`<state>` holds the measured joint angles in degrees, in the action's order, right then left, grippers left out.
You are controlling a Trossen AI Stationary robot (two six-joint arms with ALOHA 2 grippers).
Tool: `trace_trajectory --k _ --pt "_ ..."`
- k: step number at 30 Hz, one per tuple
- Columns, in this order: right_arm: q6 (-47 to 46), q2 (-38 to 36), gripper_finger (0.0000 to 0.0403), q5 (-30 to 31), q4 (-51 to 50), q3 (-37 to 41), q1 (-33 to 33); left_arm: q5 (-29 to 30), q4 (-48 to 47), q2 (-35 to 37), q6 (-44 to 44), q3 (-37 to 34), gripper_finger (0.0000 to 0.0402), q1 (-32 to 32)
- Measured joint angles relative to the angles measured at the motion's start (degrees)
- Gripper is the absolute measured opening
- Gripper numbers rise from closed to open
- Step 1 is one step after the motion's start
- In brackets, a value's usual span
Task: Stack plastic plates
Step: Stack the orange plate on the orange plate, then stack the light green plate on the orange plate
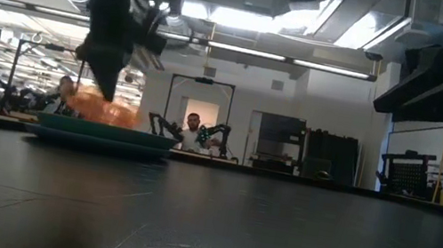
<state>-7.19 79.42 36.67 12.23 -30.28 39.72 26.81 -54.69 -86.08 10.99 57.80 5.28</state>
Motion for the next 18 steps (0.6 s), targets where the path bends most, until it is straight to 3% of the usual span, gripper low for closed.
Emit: trace_trajectory --k 9,12,18 --pt "0.01 0.0 0.0166 0.36 -0.05 0.0 0.01 -1.11 6.4 0.0 -3.99 -7.4 0.0022 4.37" --pt "0.18 0.0 0.0166 0.44 -0.04 0.0 -0.01 -1.36 6.49 0.0 -3.91 -7.1 0.0054 4.46" --pt "0.14 0.0 0.0166 0.45 -0.01 0.0 -0.01 -8.36 1.76 0.0 -0.14 -0.33 0.0105 1.52"
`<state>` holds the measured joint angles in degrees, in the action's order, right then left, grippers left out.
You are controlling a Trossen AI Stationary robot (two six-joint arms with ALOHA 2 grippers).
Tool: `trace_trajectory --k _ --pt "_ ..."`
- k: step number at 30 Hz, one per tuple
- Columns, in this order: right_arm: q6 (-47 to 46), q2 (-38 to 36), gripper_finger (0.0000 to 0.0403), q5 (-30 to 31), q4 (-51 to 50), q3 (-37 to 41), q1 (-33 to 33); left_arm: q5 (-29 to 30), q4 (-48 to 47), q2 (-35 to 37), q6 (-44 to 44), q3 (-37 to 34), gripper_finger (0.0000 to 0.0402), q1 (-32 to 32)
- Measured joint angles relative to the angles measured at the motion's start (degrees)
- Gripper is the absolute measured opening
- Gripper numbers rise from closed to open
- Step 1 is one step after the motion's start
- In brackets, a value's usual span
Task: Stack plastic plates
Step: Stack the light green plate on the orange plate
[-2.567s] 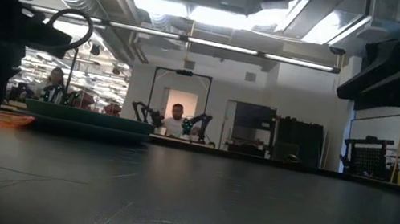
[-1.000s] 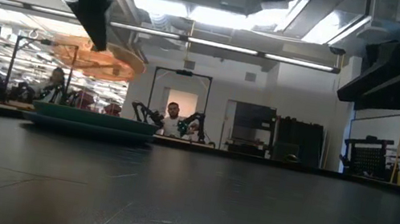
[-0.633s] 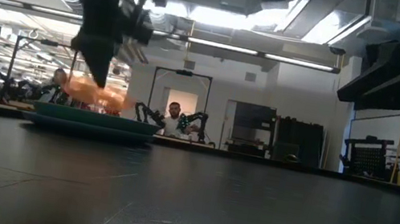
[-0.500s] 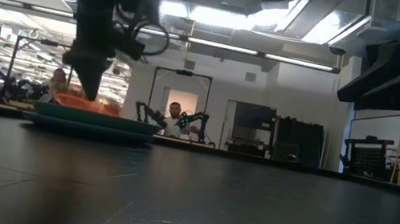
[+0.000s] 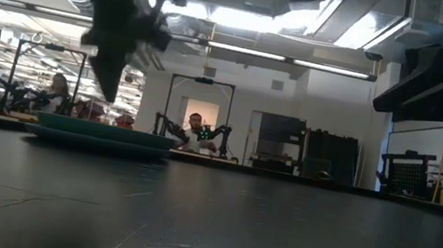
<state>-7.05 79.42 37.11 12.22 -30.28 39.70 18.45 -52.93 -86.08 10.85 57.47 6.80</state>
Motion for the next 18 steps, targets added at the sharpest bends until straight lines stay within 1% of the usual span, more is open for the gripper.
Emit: trace_trajectory --k 4,9,11,14,16,18 --pt "-0.02 0.0 0.0166 -0.01 0.03 0.0 0.0 -5.48 -3.87 0.0 7.1 5.86 0.0109 -5.74" --pt "-0.74 0.0 0.0166 -0.71 0.12 0.0 0.02 -9.46 -0.65 0.0 18.6 8.95 0.0107 -15.72" --pt "-2.02 0.0 0.0166 -1.31 0.15 0.0 0.02 -10.12 4.49 0.0 22.11 8.61 0.0107 -19.58" --pt "-4.17 0.0 0.0166 -3.33 0.15 0.0 0.02 -9.22 14.92 0.0 21.62 7.15 0.0106 -23.93" --pt "-5.35 0.0 0.0166 -4.57 0.34 0.0 0.19 -7.57 22.15 -0.04 20.63 6.45 0.0106 -25.66" --pt "-6.67 0.21 0.0166 -5.21 1.06 0.0 1.38 -6.23 26.03 -0.04 22.45 6.35 0.0106 -26.52"
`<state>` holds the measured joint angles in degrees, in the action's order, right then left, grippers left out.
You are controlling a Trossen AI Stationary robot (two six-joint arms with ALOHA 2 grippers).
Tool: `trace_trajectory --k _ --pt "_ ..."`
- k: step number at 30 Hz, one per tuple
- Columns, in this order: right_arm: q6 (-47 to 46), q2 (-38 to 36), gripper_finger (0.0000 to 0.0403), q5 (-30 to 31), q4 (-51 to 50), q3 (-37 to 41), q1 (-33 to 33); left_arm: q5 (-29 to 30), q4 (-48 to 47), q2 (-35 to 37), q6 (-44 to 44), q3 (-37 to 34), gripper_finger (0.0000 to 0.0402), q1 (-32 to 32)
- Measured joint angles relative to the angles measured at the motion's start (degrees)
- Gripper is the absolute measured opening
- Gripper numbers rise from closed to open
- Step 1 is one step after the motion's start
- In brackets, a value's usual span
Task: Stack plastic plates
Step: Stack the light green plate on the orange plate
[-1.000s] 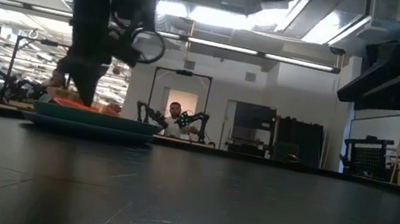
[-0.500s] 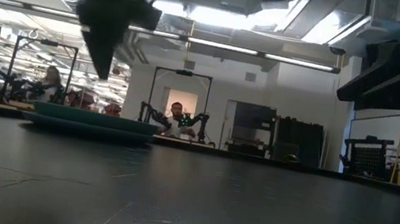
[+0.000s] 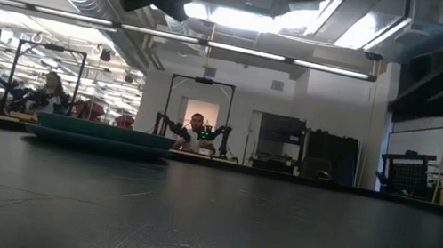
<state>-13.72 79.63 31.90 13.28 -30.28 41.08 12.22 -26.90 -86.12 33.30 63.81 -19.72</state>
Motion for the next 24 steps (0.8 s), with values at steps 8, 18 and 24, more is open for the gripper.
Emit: trace_trajectory --k 8,18,24 --pt "-0.97 4.04 0.0166 0.57 7.58 -0.02 6.26 3.59 0.3 -2.61 12.29 1.59 0.0106 -7.73" --pt "-4.13 6.52 0.0166 0.63 9.16 -0.04 8.94 3.5 -29.77 -18.97 26.25 24.59 0.0106 -16.84" --pt "-5.83 6.52 0.0166 0.61 8.02 -0.04 8.94 -3.05 -46.79 -24.03 43.64 29.84 0.0106 -20.07"
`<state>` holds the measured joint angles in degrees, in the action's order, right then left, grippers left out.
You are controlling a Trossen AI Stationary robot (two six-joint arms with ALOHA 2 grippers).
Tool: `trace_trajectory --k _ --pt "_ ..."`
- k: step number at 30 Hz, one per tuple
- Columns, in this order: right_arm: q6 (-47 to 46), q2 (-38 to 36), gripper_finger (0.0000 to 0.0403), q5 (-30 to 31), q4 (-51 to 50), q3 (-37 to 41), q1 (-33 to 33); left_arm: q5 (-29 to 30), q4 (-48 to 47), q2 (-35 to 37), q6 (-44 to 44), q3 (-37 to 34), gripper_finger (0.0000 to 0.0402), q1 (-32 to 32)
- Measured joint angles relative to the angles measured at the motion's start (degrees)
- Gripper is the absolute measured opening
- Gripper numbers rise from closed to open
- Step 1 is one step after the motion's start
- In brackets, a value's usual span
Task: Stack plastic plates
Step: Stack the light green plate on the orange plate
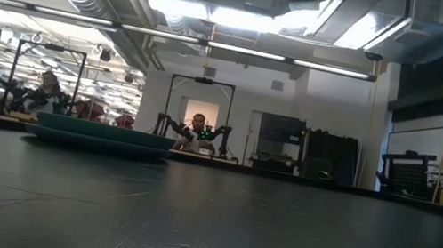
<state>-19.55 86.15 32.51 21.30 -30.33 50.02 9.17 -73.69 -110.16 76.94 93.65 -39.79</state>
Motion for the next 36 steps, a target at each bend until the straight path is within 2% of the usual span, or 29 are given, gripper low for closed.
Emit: trace_trajectory --k 10,17,29,36 --pt "-1.05 0.0 0.0166 0.02 -1.88 0.0 -0.07 -7.66 1.22 -2.72 10.39 -6.72 0.0106 -2.27" --pt "-1.21 0.0 0.0166 1.5 -2.88 0.0 -0.07 -7.81 7.69 -2.72 12.89 -11.31 0.0106 -2.27" --pt "-1.37 0.0 0.0166 2.47 -4.01 0.0 -0.15 -7.24 12.43 -2.72 13.52 -18.25 0.0106 -2.82" --pt "-1.46 0.0 0.0166 2.69 -4.94 0.0 -0.15 -7.11 14.08 -2.5 12.43 -20.26 0.0084 -2.95"
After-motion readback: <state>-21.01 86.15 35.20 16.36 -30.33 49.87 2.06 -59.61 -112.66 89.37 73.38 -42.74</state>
